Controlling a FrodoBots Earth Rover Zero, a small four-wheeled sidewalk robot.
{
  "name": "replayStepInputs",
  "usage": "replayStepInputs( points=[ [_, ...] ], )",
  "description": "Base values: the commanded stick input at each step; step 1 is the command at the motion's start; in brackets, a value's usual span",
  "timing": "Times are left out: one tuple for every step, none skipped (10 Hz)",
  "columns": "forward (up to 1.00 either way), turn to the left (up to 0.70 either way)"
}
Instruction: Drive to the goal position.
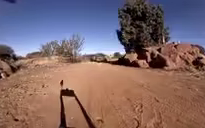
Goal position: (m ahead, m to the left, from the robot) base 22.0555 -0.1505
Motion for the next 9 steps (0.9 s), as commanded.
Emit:
replayStepInputs(
  points=[
    [0.5,0.0],
    [0.5,0.0],
    [0.5,0.0],
    [0.5,0.0],
    [0.5,0.0],
    [0.5,0.0],
    [0.5,0.0],
    [0.5,0.0],
    [0.5,0.0]
  ],
)
